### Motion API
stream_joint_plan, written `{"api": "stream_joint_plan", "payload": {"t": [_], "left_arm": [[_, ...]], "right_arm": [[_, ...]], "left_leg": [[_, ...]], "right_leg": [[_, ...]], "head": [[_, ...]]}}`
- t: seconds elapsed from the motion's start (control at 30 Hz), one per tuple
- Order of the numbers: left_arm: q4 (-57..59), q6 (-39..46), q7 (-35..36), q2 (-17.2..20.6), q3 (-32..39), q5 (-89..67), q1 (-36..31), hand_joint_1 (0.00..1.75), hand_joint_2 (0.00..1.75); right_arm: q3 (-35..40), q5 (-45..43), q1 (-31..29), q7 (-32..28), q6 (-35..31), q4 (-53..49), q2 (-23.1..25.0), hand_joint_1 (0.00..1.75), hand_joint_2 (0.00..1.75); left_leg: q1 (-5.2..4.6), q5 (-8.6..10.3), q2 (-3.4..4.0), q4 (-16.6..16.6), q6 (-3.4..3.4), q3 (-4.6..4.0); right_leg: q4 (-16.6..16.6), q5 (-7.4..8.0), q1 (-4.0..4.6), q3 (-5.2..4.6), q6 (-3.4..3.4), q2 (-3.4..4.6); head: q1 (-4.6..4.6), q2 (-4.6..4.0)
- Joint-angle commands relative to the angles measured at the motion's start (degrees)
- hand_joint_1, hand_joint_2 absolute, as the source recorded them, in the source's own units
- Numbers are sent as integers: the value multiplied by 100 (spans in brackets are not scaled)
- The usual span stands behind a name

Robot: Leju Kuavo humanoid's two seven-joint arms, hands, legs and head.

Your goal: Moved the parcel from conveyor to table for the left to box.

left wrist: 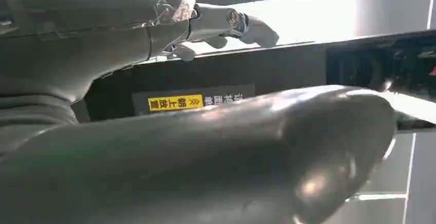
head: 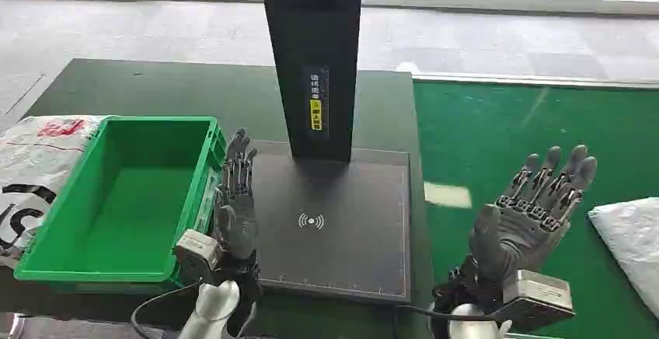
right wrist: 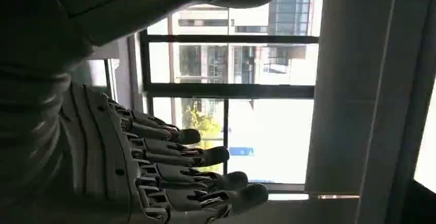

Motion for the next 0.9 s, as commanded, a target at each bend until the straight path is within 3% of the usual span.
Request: {"api": "stream_joint_plan", "payload": {"t": [0.03, 0.27, 0.33, 0.5, 0.63, 0.67, 0.7, 0.73, 0.8, 0.9], "left_arm": [[-98, 17, 24, 203, -197, 17, 98, 0, 0], [-154, 20, 24, 178, -204, -25, 93, 0, 0], [-496, 8, 24, 115, -286, -37, 204, 0, 0], [-384, -206, 24, -79, -345, 16, 95, 0, 0], [-241, -242, 24, -130, -290, 32, 46, 0, 0], [-145, -316, 24, -164, -246, 41, 4, 0, 0], [40, -403, 24, -254, -123, 103, -69, 0, 0], [47, -457, 24, -289, -88, 83, -92, 0, 0], [0, -563, 92, -336, -96, -2, -106, 0, 0], [9, -589, 147, -374, -105, -27, -110, 0, 0]], "right_arm": [[-246, -169, 47, -20, 0, 299, -128, 0, 175], [-284, -137, 100, -20, 0, 435, -178, 0, 175], [-910, 503, 392, -20, 0, 988, -21, 0, 175], [-2161, 2122, 491, 552, 0, 676, 197, 0, 175], [-2507, 2501, 317, 596, 0, 734, 316, 0, 175], [-2742, 2715, 183, 565, 0, 797, 367, 0, 0], [-2362, 2785, 84, 1159, 29, 1188, -306, 0, 0], [-2308, 2783, -18, 1518, 126, 1325, -629, 0, 0], [-2418, 2748, -117, 1887, 424, 1420, -977, 0, 0], [-2557, 2684, -66, 1955, 508, 1389, -1093, 0, 0]], "left_leg": [[2, 3, -2, -14, -3, 12], [3, 3, -6, -11, -2, 9], [4, 9, -10, -27, -3, 18], [4, 5, -35, -17, 0, 13], [0, 4, -22, -19, 1, 10], [-5, 0, -19, -6, 3, 3], [-7, 3, -22, -12, 3, 5], [-5, 1, -16, -8, 4, 4], [-4, 10, -16, -22, 7, 11], [-7, 5, -29, -4, 8, 5]], "right_leg": [[-17, 4, 2, 13, 2, -1], [-14, 3, 3, 12, 2, -5], [-34, 10, 4, 24, 5, -9], [-27, -1, 3, 26, 7, -33], [-30, 4, 0, 20, 10, -20], [-13, -1, -6, 11, 7, -19], [-18, 2, -7, 14, 8, -21], [-15, 2, -6, 10, 7, -14], [-38, 15, -5, 20, 13, -14], [-18, 4, -9, 9, 14, -26]], "head": [[-2, 0], [0, 0], [0, 0], [0, 0], [0, 0], [0, 0], [0, 0], [0, 0], [0, 0], [0, 0]]}}
